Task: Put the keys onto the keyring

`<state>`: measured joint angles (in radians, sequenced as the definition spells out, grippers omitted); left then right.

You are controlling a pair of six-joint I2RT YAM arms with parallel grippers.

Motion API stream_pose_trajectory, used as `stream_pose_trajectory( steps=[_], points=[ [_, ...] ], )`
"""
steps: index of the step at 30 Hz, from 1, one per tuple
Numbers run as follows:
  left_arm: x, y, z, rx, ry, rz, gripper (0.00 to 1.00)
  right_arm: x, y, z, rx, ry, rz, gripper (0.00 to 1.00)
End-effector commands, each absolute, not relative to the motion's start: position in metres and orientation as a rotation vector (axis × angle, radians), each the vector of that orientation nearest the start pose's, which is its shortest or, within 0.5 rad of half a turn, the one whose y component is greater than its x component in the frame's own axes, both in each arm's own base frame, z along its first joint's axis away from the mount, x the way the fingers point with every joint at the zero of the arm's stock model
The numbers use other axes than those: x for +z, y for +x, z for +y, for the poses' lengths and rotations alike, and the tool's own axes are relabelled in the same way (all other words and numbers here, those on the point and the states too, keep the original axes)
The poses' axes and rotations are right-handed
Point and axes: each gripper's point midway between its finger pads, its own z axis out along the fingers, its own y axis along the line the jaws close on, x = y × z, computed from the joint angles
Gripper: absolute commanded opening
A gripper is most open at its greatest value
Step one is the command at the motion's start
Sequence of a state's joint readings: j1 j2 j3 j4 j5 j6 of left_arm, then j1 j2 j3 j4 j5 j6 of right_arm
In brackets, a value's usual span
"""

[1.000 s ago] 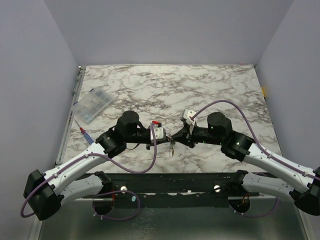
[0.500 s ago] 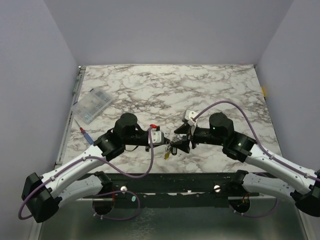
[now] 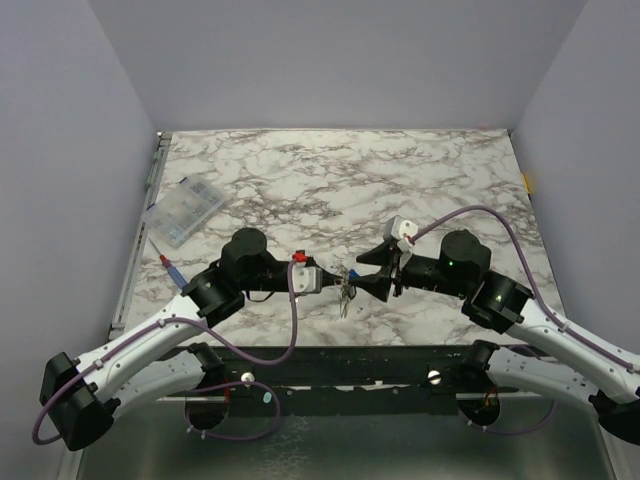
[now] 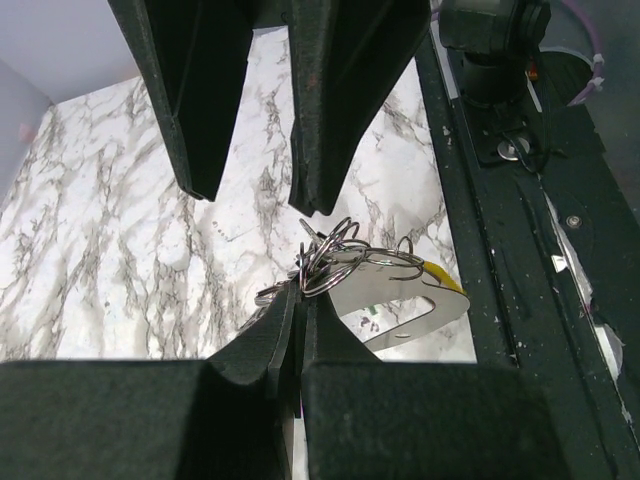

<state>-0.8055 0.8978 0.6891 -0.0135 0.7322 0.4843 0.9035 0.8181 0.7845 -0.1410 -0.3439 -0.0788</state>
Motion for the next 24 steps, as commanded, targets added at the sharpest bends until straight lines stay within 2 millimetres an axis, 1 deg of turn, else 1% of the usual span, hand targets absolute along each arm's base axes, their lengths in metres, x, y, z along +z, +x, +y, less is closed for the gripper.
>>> stream_pose_trajectory(
  steps=[1,4,6,11,14,18,21,24],
  points=[
    [0.262,0.132,-0.297,-0.890,1.473,0.940,0.00,0.294,0.162,0.284,0.864,-1.007,1.421,0.52],
    [0.265,0.131,-0.297,-0.890,1.468,0.928,0.00,0.296,0.164,0.286,0.863,-1.002,1.407,0.41],
    [0.265,0.131,-0.296,-0.890,1.463,0.929,0.00,0.292,0.162,0.290,0.878,-1.029,1.415,0.40],
    [0.266,0.130,-0.297,-0.900,1.456,0.927,0.00,0.276,0.150,0.302,0.961,-1.127,1.439,0.41],
    [0.267,0.131,-0.297,-0.901,1.451,0.927,0.00,0.272,0.144,0.305,0.993,-1.155,1.440,0.43],
    [0.267,0.131,-0.298,-0.901,1.448,0.928,0.00,0.275,0.144,0.303,0.990,-1.146,1.434,0.46],
    [0.268,0.131,-0.297,-0.900,1.446,0.924,0.00,0.284,0.145,0.299,0.979,-1.113,1.410,0.51],
    [0.270,0.131,-0.297,-0.899,1.441,0.920,0.00,0.288,0.142,0.297,0.987,-1.110,1.398,0.53]
  ],
)
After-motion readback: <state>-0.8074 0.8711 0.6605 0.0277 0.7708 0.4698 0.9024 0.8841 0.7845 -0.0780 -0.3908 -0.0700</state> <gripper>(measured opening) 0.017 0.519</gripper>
